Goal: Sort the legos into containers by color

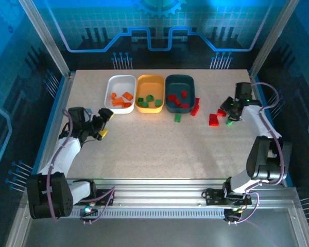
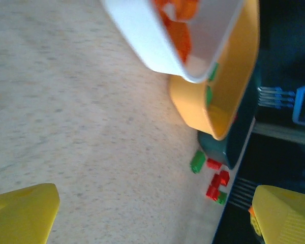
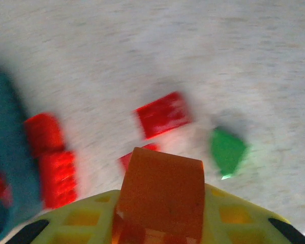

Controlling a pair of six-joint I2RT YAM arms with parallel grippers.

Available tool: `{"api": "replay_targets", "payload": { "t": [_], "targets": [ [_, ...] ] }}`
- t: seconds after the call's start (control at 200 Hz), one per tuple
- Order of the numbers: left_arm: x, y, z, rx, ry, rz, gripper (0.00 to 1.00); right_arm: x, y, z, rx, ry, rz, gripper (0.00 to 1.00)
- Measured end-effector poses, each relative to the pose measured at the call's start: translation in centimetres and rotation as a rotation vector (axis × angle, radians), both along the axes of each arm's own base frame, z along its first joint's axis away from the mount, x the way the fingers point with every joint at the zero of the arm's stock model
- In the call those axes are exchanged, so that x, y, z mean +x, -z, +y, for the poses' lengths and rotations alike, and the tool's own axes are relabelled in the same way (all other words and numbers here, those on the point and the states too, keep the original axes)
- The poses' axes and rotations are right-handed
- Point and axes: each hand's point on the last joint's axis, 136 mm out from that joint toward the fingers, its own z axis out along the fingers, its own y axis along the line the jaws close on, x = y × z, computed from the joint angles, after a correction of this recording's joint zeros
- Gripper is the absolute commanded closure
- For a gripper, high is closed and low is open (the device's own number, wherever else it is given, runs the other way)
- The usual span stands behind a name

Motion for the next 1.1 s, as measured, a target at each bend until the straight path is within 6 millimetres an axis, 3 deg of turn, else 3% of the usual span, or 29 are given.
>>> {"api": "replay_targets", "payload": {
  "t": [0.105,0.195,0.315,0.465,0.635,0.79,1.036,1.071,1.101],
  "targets": [
    [-2.0,3.2,1.2,-0.070,-0.094,0.089,0.01,1.0,-1.9,6.7,-0.021,-0.174,-0.049,0.65],
    [-3.3,5.1,1.0,-0.120,-0.123,0.151,0.01,2.0,-3.2,13.8,-0.020,-0.346,-0.094,0.66],
    [-3.3,4.8,0.5,-0.157,-0.110,0.144,0.01,3.4,-3.7,22.1,-0.009,-0.525,-0.133,0.66],
    [-3.3,4.4,0.3,-0.164,-0.099,0.127,0.01,5.4,-2.2,32.1,0.002,-0.711,-0.154,0.67],
    [-4.2,4.7,0.0,-0.166,-0.096,0.123,0.01,8.0,-0.9,41.2,-0.008,-0.852,-0.218,0.66],
    [-4.3,4.5,-0.2,-0.177,-0.083,0.116,0.01,9.5,0.2,46.3,-0.004,-0.912,-0.270,0.66],
    [-4.5,4.1,-0.9,-0.204,-0.044,0.106,0.01,11.9,2.0,48.6,0.001,-0.925,-0.297,0.63],
    [-4.5,4.0,-1.0,-0.206,-0.041,0.106,0.01,11.9,2.2,48.7,-0.001,-0.929,-0.294,0.59],
    [-4.5,4.0,-1.0,-0.208,-0.038,0.105,0.01,11.8,2.4,48.7,-0.003,-0.934,-0.289,0.47]
  ]
}}
